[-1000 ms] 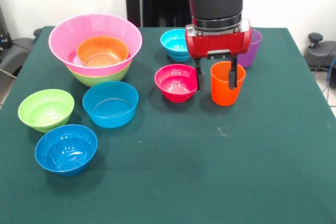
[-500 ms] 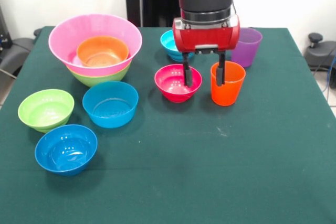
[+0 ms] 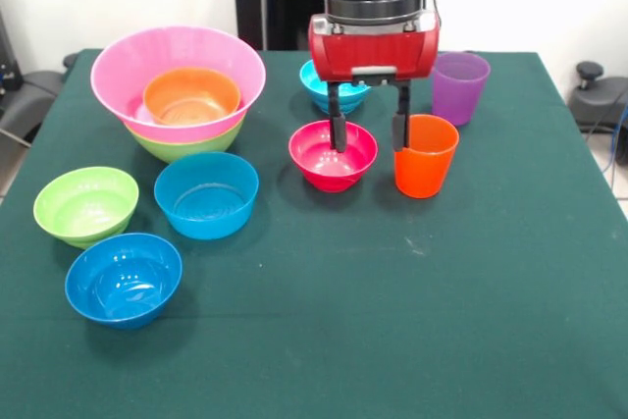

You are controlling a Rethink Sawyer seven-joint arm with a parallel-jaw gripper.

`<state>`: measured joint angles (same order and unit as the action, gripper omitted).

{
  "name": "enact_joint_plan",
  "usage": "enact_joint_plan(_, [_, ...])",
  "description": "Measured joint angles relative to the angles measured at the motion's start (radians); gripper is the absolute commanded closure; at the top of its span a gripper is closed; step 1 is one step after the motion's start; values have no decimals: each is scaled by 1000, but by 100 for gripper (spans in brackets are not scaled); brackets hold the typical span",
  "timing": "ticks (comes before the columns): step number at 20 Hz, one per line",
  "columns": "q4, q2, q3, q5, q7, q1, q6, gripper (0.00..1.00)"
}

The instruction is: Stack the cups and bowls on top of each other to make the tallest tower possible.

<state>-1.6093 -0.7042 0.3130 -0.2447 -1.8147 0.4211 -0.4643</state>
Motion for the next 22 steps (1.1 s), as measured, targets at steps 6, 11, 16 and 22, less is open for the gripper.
enact_joint_plan(6, [-8,-4,0,0,0,13,0,0])
enact_joint_plan(11, [-12,-4,0,0,0,13,0,0])
enact_joint_plan(16, [-14,-4,0,0,0,13,0,0])
enact_joint_plan(22, [-19,-4,0,0,0,13,0,0])
